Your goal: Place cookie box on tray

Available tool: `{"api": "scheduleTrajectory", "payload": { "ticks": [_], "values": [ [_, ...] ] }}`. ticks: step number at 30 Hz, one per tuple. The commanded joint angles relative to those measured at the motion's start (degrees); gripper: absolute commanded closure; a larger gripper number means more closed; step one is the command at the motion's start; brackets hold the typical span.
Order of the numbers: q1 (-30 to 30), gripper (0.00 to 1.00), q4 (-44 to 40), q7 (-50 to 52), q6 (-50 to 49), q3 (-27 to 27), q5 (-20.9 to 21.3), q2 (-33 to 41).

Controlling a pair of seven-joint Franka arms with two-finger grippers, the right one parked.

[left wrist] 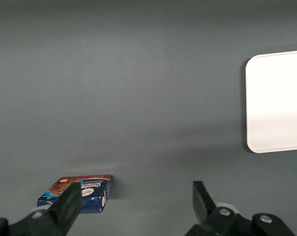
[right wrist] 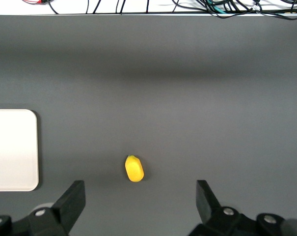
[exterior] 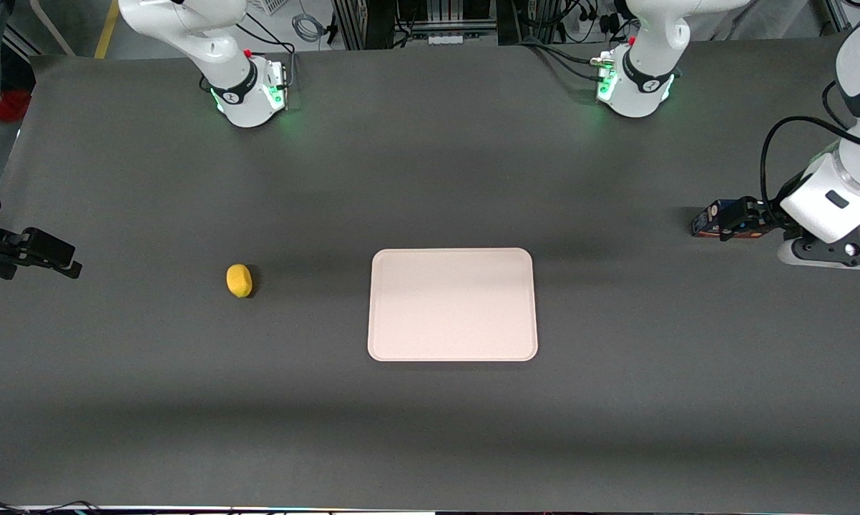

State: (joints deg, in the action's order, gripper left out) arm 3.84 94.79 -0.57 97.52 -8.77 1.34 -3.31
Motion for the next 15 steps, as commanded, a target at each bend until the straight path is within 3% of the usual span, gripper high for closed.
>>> {"api": "scheduleTrajectory", "payload": {
  "ticks": [1,15],
  "values": [
    [0.1,0.0,-0.7,-1.0,-1.5,0.1,-0.3,0.1],
    [0.4,0.0,-0.8,-1.0,-2.2,0.2,-0.5,0.1]
  ]
}}
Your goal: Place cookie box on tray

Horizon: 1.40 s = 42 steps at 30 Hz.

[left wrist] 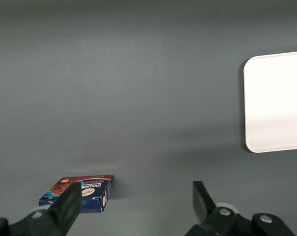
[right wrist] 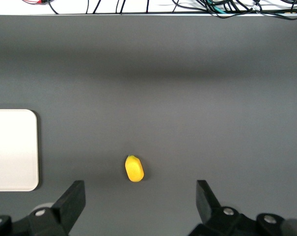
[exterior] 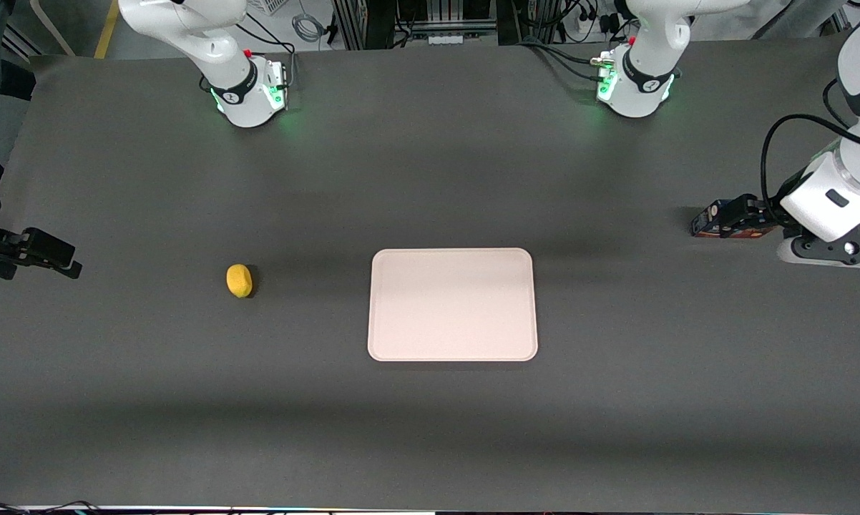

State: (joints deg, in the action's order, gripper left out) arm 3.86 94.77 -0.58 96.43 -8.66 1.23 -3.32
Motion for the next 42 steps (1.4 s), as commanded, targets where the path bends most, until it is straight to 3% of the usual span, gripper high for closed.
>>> {"api": "scheduleTrajectory", "payload": {
  "ticks": [1,11,24,29,42],
  "values": [
    [0.4,0.0,-0.8,-1.0,-1.2,0.1,-0.4,0.2],
    [0.6,0.0,-0.8,-1.0,-3.0,0.3,-0.4,0.4],
    [0.0,0.0,-0.5,2.4,-6.0,9.9,-0.7,0.6],
    [-0.3,0.0,-0.4,-14.3,-6.0,9.6,4.7,0.2],
    [0.2,0.0,4.3,-66.7,-0.1,9.7,5.0,0.5]
  ]
}}
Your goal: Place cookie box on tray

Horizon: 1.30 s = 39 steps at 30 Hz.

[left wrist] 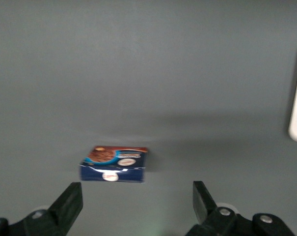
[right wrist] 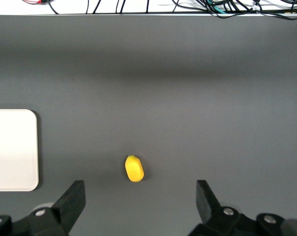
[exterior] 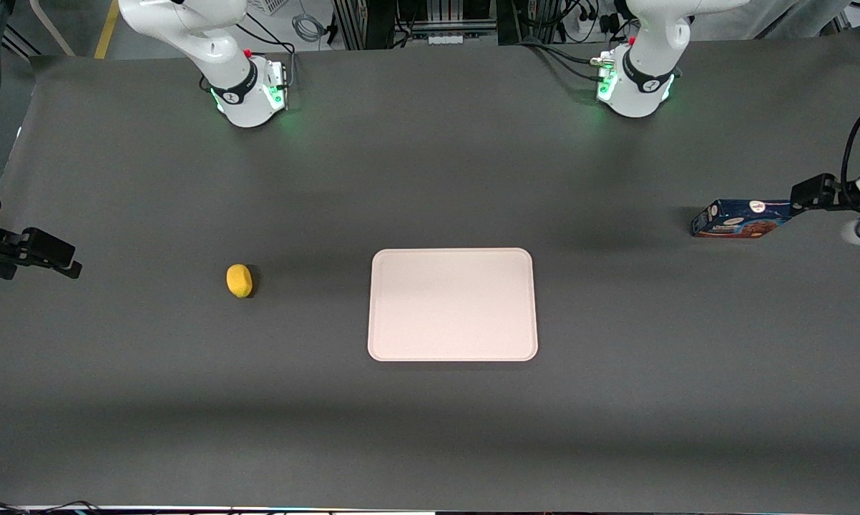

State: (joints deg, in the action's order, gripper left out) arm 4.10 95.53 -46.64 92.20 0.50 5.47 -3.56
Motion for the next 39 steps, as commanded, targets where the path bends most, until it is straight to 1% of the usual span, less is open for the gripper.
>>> {"api": "scheduleTrajectory", "payload": {
  "ticks": [1,3,7,11,17,21,27,33,39],
  "values": [
    [0.1,0.0,4.9,-24.3,5.7,0.7,0.8,1.2],
    [0.4,0.0,8.0,-30.5,8.9,1.3,0.7,2.1],
    [0.4,0.0,13.7,-36.3,14.1,2.8,0.7,5.3],
    [0.6,0.0,17.8,-39.8,16.2,3.5,0.8,7.4],
    [1.9,0.0,21.4,-48.2,17.8,4.9,0.2,8.1],
    [2.6,0.0,25.4,-50.6,18.5,6.1,-0.1,10.1],
    [2.8,0.0,34.7,-52.2,25.6,8.1,0.0,15.2],
    [2.8,0.0,40.1,-55.6,33.0,9.9,0.0,15.7],
    [2.8,0.0,44.3,-57.9,39.0,10.0,-0.1,15.8]
  ]
}}
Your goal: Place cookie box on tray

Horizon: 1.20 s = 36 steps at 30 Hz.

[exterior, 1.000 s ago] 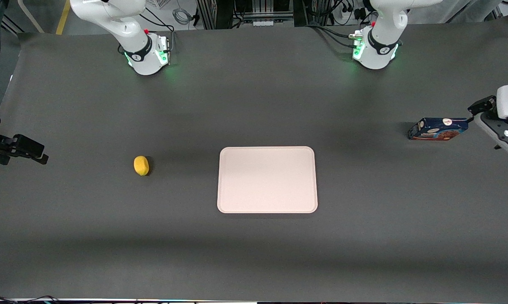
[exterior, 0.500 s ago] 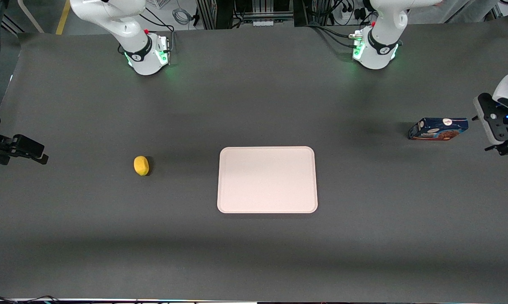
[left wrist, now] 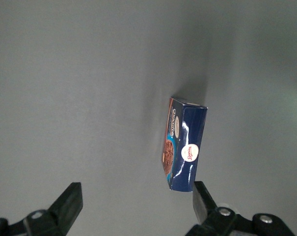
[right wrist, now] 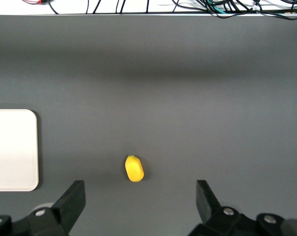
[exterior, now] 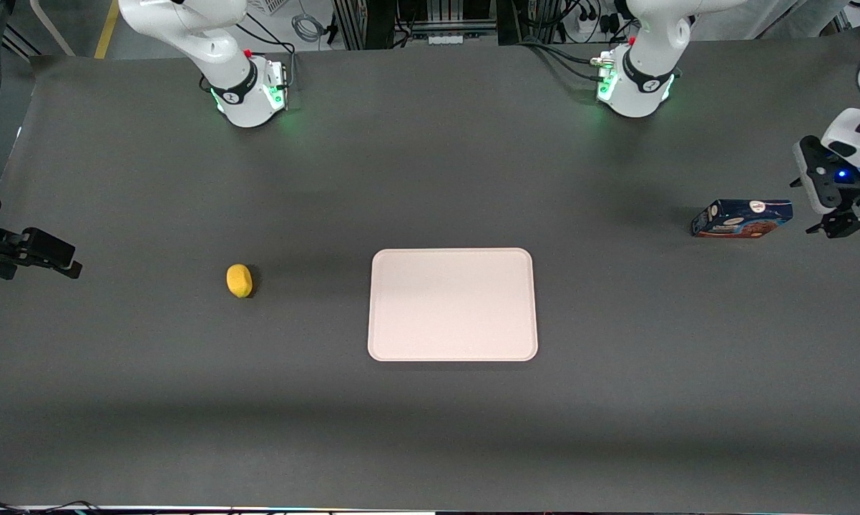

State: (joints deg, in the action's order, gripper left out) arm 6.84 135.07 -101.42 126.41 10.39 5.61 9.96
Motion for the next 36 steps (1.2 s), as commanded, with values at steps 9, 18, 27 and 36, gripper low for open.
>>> {"api": "scheduleTrajectory", "payload": {
  "ticks": [9,18,27,36],
  "values": [
    [-0.1,0.0,8.9,-9.8,13.3,2.4,-0.2,1.1],
    [0.0,0.0,9.2,-12.2,16.5,2.6,-0.2,-2.1],
    [0.0,0.0,12.1,-12.2,20.3,3.5,-3.0,-4.2],
    [0.3,0.0,12.9,-12.2,20.8,4.5,-3.1,-5.0]
  ]
}}
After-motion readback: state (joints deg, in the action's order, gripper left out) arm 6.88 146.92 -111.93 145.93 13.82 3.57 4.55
